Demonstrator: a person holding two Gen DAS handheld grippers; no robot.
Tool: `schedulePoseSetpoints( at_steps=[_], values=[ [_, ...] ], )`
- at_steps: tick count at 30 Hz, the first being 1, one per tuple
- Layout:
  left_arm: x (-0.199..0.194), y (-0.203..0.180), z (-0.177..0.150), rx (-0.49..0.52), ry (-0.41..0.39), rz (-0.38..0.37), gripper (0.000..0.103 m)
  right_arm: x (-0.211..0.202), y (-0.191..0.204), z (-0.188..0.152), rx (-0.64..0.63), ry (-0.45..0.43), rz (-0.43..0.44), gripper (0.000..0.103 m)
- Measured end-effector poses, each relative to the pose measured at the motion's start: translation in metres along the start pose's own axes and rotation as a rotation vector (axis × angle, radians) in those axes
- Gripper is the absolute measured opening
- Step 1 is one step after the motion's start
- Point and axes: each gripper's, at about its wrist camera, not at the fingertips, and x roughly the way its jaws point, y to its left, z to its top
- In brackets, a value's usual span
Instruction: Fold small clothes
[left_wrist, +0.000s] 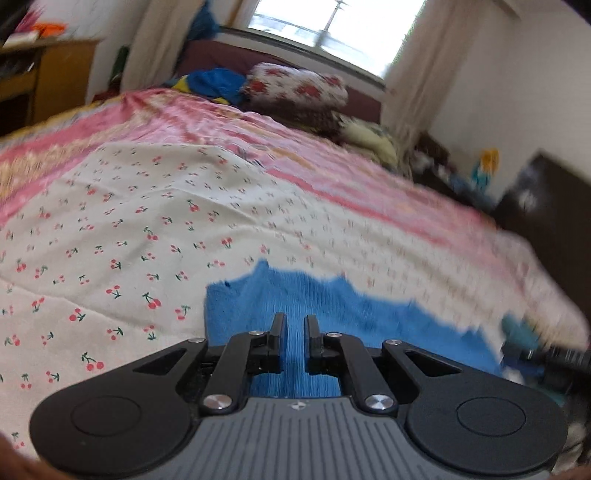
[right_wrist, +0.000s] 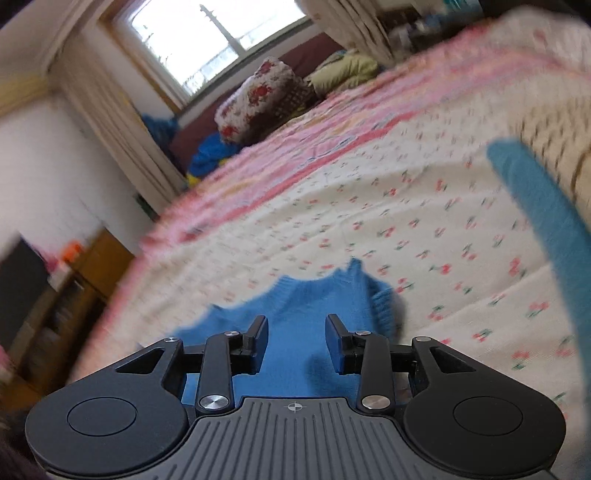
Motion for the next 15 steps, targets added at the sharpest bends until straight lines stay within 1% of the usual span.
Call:
schedulePoseSetpoints(
  at_steps=[2, 4, 6, 8, 12, 15],
  values=[
    [0.006, -0.003, -0.007, 0.022, 0.026, 0.027, 0.014, 0.004, 0.006, -0.005, -0.060, 0.012, -0.048, 0.034],
    [0.012, -0.001, -0.014, 0.039, 0.050, 0.089, 0.013, 0.012, 0.006, -0.008, -0.090, 0.049, -0.088, 0.034],
    [0.014, 0.005, -0.019, 0.037, 0.061, 0.119, 0.013, 0.020, 0.005, -0.013, -0.119, 0.075, -0.131, 0.030],
    [0.012, 0.013, -0.020, 0.014, 0.062, 0.119, 0.013, 0.022, 0.003, -0.016, -0.142, 0.077, -0.156, 0.026],
    [0.008, 0.017, -0.021, -0.004, 0.060, 0.129, 0.013, 0.025, -0.001, -0.015, -0.134, 0.092, -0.161, 0.026],
    [0.006, 0.014, -0.022, -0.004, 0.062, 0.145, 0.013, 0.028, 0.002, -0.013, -0.154, 0.105, -0.178, 0.025]
  ],
)
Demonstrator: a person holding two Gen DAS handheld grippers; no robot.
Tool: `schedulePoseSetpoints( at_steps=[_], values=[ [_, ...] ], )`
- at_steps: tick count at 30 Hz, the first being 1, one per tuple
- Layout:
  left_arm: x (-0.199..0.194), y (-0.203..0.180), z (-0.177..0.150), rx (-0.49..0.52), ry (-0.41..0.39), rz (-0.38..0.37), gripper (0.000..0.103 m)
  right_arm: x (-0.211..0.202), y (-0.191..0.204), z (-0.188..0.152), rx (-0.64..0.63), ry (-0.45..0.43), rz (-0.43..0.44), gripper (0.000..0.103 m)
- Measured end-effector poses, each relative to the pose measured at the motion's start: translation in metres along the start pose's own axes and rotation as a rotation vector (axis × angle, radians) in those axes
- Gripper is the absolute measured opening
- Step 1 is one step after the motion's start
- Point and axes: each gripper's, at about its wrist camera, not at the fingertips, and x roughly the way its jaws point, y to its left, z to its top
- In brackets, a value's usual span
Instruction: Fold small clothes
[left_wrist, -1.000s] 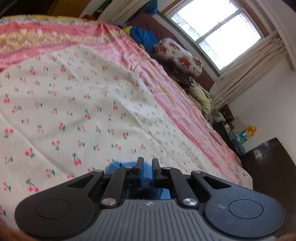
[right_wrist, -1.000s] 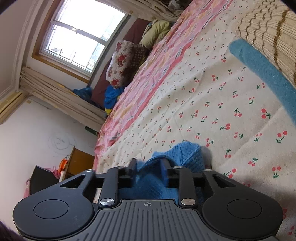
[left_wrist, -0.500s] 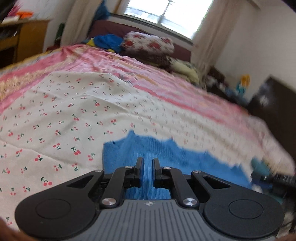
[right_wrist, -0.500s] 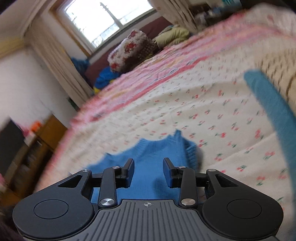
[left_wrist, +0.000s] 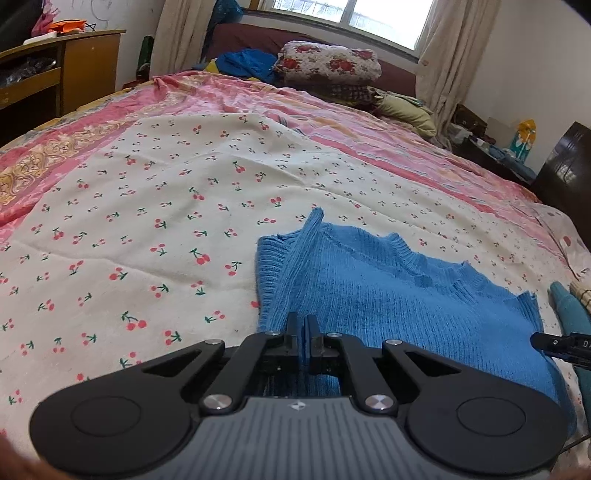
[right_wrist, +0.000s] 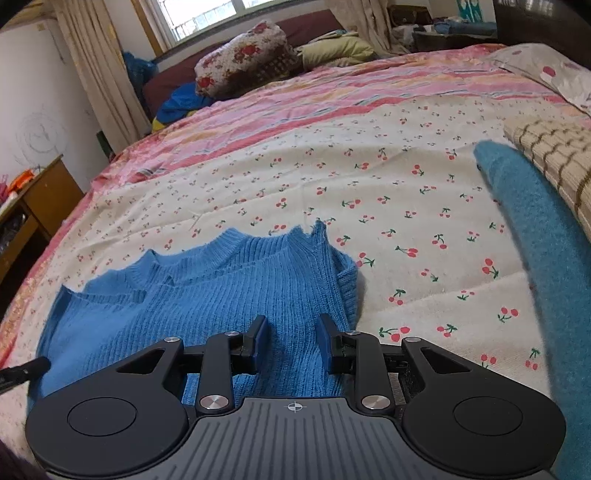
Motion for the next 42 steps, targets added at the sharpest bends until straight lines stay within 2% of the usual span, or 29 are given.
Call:
schedulePoseSetpoints(
  at_steps=[7, 13, 22, 31, 42],
  values=[
    [-0.010, -0.010, -0.001, 0.047, 0.000, 0.039, 0.013, -0.014, 0.007, -0.001, -0.011, -0.016, -0.024, 0.026],
    [-0.019, -0.018, -0.004, 0.115, -0.004, 0.073, 0.013, -0.032, 0.023, -0.004, -0.080, -0.043, -0.035, 0.029],
    [-0.025, -0.019, -0.009, 0.168, 0.003, 0.101, 0.014, -0.028, 0.029, -0.015, -0.097, -0.011, -0.048, 0.029],
    [-0.018, -0.019, -0.014, 0.194, 0.020, 0.116, 0.014, -0.020, 0.027, -0.018, -0.101, 0.007, -0.075, 0.028],
    [-0.020, -0.006, -0.022, 0.159, -0.001, 0.084, 0.015, -0.024, 0.035, -0.022, -0.147, 0.018, -0.131, 0.028]
  ],
)
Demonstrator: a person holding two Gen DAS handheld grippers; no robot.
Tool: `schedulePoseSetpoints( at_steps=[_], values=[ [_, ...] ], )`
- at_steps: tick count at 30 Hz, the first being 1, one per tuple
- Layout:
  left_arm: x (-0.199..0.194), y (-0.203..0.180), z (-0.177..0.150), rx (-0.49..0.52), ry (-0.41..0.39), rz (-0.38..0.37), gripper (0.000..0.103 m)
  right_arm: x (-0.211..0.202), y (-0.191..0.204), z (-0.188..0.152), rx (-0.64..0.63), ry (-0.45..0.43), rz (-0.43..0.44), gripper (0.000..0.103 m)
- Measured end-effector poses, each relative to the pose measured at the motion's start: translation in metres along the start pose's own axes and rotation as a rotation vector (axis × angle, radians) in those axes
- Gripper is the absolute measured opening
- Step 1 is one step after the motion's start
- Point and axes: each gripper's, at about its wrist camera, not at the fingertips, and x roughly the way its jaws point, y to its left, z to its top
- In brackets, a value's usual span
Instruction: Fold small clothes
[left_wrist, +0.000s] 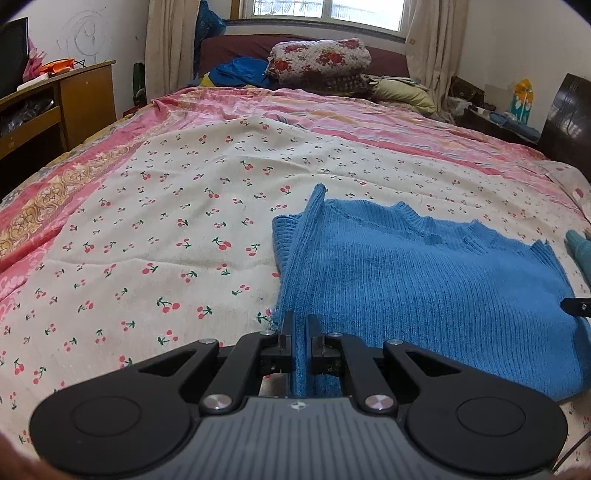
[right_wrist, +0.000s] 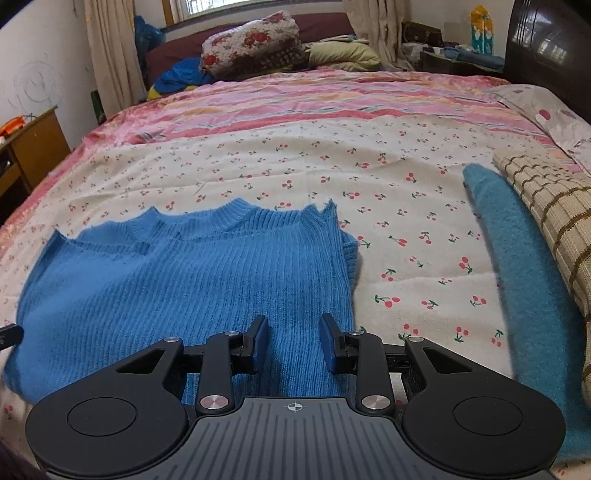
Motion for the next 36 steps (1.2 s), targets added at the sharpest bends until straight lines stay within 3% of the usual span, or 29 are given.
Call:
schedulePoseSetpoints(
  at_steps=[7, 12, 26, 30, 36],
  values=[
    [-0.001, 0.010, -0.002, -0.002, 0.005, -0.028, 0.017, 0.003, -0.003, -0.002, 0.035, 0.005, -0.007, 0.028],
    [-0.001, 0.020, -0.003, -0.046, 0.013, -0.041, 0.026, -0.008, 0.002, -0.002, 0.025, -0.016, -0.018, 0.029],
    [-0.001, 0.015, -0.007, -0.024, 0.019, -0.047, 0.026, -0.004, 0.001, -0.008, 0.004, 0.016, -0.030, 0.035],
    [-0.002, 0.018, -0.006, -0.046, 0.022, -0.056, 0.026, -0.008, -0.003, -0.007, 0.060, 0.005, -0.019, 0.035],
    [-0.004, 0.021, -0.006, -0.065, 0.030, -0.076, 0.026, -0.016, 0.007, -0.004, 0.006, -0.001, -0.031, 0.035]
  ],
)
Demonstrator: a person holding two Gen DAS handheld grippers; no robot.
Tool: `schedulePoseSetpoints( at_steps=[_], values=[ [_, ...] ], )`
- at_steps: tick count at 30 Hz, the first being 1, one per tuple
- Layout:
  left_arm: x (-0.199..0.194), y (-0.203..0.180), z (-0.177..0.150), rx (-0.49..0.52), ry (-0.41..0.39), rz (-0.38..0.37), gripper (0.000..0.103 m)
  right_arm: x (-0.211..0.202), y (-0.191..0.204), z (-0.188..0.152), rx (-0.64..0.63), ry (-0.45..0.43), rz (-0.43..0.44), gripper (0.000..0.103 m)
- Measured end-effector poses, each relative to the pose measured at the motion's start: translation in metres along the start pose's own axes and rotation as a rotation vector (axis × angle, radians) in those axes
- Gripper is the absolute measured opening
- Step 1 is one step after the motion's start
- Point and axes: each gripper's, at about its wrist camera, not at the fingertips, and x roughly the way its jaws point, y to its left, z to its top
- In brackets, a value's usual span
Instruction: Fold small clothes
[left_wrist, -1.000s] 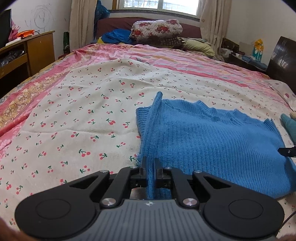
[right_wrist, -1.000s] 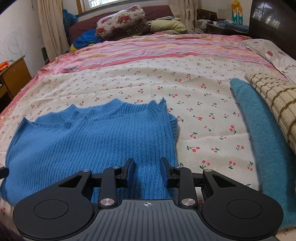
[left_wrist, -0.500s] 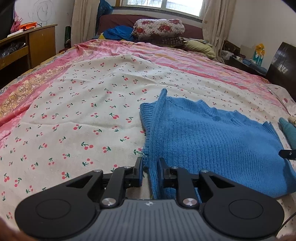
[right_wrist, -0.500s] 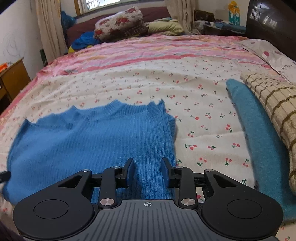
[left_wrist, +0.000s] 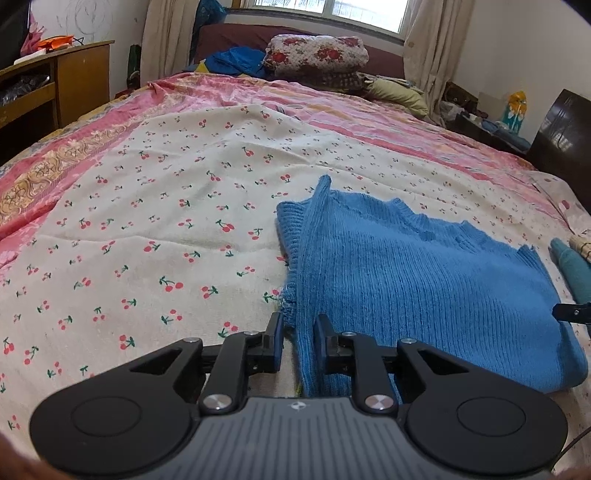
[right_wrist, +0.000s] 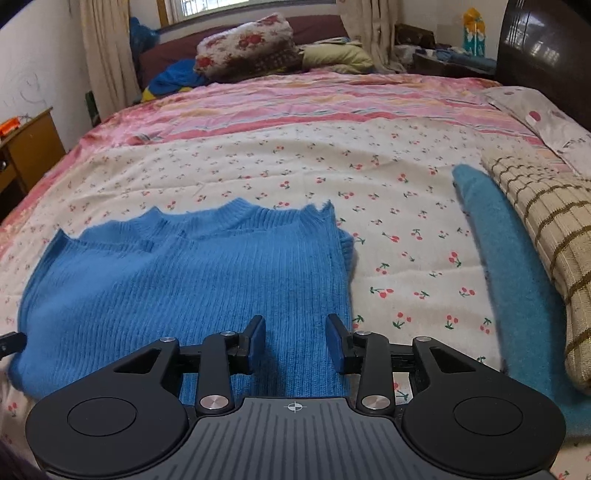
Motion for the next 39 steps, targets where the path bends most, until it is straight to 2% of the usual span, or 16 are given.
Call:
schedulePoseSetpoints(
  at_steps=[4, 8, 13, 22, 27, 30, 32, 39],
  values=[
    [-0.002, 0.000, -0.003, -0.009, 0.007, -0.015, 0.026, -0.007, 0.010, 0.005, 0.005, -0.020, 0.019, 0.035],
    [-0.002, 0.000, -0.004, -0.010, 0.017, -0.017, 0.026, -0.009, 0.031, 0.012, -0.061, -0.024, 0.029, 0.035],
    [-0.006, 0.003, -0.005, -0.011, 0.018, -0.023, 0.027, -0.008, 0.048, 0.013, -0.082, -0.015, 0.051, 0.035],
    [-0.008, 0.010, -0.009, -0.039, 0.033, -0.045, 0.029, -0.002, 0.092, 0.020, -0.148, 0.003, 0.138, 0.035],
    [-0.007, 0.022, -0.001, -0.112, 0.018, -0.120, 0.031, 0.004, 0.115, 0.023, -0.178, 0.016, 0.188, 0.035],
    [0.007, 0.029, 0.003, -0.145, 0.055, -0.183, 0.034, 0.008, 0.122, 0.023, -0.181, 0.034, 0.205, 0.035],
    [0.012, 0.035, 0.002, -0.202, 0.059, -0.218, 0.035, 0.011, 0.123, 0.023, -0.183, 0.040, 0.208, 0.035],
    [0.014, 0.039, 0.001, -0.255, 0.049, -0.275, 0.043, 0.013, 0.130, 0.025, -0.188, 0.042, 0.237, 0.035]
  ],
)
